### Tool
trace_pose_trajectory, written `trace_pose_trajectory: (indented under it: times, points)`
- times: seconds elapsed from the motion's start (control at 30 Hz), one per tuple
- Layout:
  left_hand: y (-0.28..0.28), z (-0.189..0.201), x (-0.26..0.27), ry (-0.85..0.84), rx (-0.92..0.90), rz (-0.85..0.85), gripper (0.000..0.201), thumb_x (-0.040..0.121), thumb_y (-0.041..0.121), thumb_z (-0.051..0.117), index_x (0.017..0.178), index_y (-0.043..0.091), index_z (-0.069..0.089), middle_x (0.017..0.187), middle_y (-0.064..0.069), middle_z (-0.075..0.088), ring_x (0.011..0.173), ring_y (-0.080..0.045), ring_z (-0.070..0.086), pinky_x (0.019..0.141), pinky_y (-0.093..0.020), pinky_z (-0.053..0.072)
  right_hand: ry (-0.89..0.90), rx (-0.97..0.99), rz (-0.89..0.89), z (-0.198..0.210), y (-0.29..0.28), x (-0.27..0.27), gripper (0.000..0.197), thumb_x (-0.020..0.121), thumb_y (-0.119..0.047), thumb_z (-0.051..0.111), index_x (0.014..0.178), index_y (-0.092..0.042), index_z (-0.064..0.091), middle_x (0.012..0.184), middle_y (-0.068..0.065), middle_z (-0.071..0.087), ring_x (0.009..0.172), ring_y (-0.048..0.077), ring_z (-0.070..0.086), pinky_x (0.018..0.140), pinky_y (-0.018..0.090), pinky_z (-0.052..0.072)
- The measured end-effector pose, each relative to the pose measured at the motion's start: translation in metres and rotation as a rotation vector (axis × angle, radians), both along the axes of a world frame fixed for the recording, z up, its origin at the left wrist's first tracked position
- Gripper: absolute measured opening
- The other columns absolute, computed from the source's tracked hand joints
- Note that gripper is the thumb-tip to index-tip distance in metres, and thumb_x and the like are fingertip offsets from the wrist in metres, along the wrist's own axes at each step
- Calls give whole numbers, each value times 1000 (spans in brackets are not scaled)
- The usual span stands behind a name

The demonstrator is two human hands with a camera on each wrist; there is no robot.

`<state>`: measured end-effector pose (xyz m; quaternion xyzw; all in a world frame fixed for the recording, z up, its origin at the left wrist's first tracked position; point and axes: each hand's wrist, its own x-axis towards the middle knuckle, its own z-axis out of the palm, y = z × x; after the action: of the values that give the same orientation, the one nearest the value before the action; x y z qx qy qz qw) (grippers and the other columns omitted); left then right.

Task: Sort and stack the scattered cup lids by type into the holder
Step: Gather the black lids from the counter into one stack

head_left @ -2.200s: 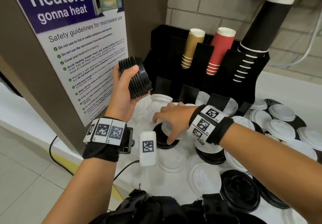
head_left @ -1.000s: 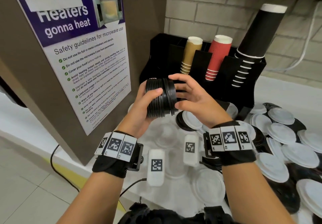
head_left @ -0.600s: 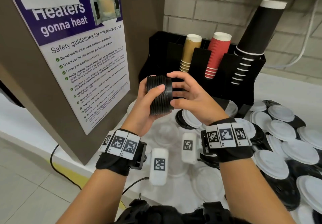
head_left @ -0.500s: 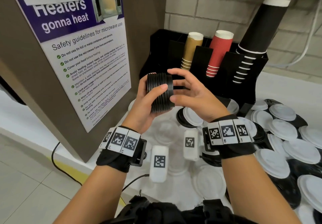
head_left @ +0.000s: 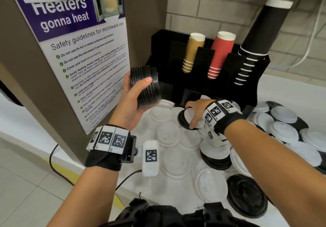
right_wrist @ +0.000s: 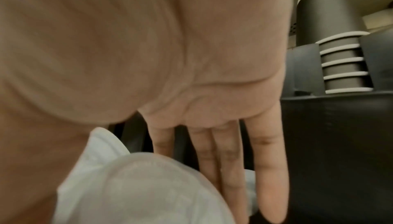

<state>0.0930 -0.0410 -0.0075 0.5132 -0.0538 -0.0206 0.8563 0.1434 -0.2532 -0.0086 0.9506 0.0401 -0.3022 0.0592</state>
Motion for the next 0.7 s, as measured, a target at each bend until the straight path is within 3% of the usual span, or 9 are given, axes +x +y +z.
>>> trace_pose_trajectory:
  times: [0.1, 0.17, 0.27, 0.33, 0.43, 0.5, 0.57, 0.7]
  points:
    - [1, -2, 1, 8, -15, 14, 87, 63, 40, 74, 139, 14, 41, 124, -10, 58, 100, -19, 65, 72, -34, 56, -23, 14, 24, 5, 3, 3, 81, 74, -35, 77, 142, -25, 34, 127, 5, 52, 106, 23, 55, 87, 40, 54]
    - [0, -1, 1, -1, -4, 22, 82, 64, 40, 73, 136, 16, 43, 123, -8, 59, 102, -21, 64, 73, -35, 56, -60, 75, 80, 16, 8, 8, 84, 72, -35, 78, 143, -30, 33, 130, 4, 48, 99, 18, 50, 80, 35, 54]
    - [-2, 0, 2, -6, 6, 26, 73, 64, 40, 73, 129, 20, 46, 119, -6, 60, 102, -21, 65, 74, -37, 56, -131, 256, 159, 32, 20, 11, 101, 68, -39, 82, 149, -34, 22, 142, 3, 42, 110, 16, 47, 79, 26, 44]
    - [-3, 1, 3, -13, 10, 27, 71, 65, 40, 73, 128, 20, 47, 119, -6, 60, 103, -21, 64, 76, -38, 56, -163, 302, 157, 35, 25, 12, 106, 67, -41, 83, 151, -28, 21, 146, 3, 40, 125, 19, 46, 85, 25, 42]
    - [-4, 0, 6, 5, -7, 11, 80, 65, 40, 74, 135, 14, 45, 123, -10, 58, 106, -23, 63, 78, -39, 56, -96, 90, 142, 30, 25, 12, 94, 74, -43, 78, 148, -14, 31, 145, 6, 43, 128, 21, 46, 95, 24, 43]
    - [-6, 0, 6, 22, -19, -3, 86, 65, 40, 74, 139, 11, 42, 124, -11, 58, 105, -23, 64, 78, -39, 56, -49, -51, 140, 19, 22, 12, 85, 75, -44, 77, 143, -10, 39, 140, 7, 48, 124, 24, 50, 100, 34, 46]
    - [-9, 0, 6, 24, -21, -10, 87, 65, 40, 74, 139, 10, 42, 124, -12, 58, 103, -21, 65, 77, -38, 56, -40, -92, 143, 7, 16, 11, 82, 73, -43, 78, 141, -12, 42, 137, 7, 49, 121, 25, 52, 98, 40, 49]
    - [-13, 0, 6, 22, -10, -19, 85, 65, 40, 75, 139, 13, 43, 128, -14, 57, 103, -21, 66, 76, -38, 56, -61, -68, 125, -6, 8, 11, 84, 71, -42, 81, 140, -20, 40, 136, 5, 47, 118, 26, 53, 86, 35, 50]
